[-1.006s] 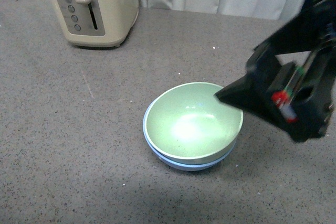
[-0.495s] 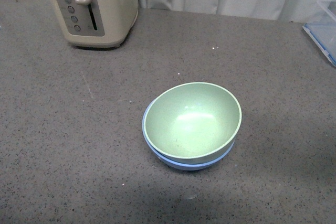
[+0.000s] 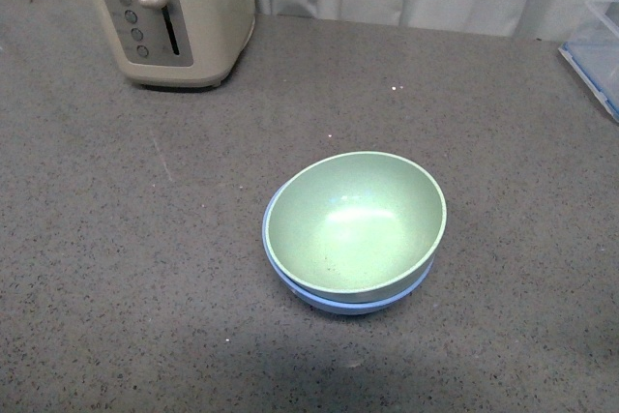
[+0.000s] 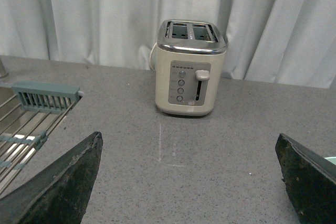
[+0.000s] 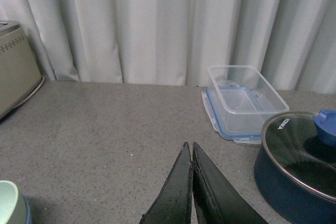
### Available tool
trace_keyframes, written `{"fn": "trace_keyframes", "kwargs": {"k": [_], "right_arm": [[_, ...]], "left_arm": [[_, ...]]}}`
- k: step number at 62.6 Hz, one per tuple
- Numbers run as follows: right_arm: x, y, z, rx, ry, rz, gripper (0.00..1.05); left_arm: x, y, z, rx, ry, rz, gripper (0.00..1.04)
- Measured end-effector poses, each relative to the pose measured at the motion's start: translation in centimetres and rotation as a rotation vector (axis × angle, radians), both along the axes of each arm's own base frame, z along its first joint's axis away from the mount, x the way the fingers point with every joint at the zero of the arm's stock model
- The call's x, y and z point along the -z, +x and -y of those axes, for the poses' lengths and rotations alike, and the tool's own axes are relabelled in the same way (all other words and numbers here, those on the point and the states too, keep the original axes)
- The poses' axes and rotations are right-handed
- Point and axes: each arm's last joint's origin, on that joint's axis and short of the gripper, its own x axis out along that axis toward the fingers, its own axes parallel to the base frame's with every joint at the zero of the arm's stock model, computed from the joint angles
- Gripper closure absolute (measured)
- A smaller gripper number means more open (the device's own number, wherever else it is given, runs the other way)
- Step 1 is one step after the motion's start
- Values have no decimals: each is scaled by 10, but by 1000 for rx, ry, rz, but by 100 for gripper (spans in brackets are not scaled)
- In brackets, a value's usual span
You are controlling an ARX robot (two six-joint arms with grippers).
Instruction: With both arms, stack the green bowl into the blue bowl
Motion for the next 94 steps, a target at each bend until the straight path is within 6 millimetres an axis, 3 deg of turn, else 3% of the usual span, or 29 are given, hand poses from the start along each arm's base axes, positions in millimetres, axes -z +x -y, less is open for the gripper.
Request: {"fn": "trace_keyframes", "kwargs": {"k": [87,94], "right_arm": [[-5,-50,0,-4,-1,28,104],[-4,-50,0,-4,-1,19,87]], "left_arm": [[0,0,0,1,0,0,6],[0,0,0,1,0,0,6]]}}
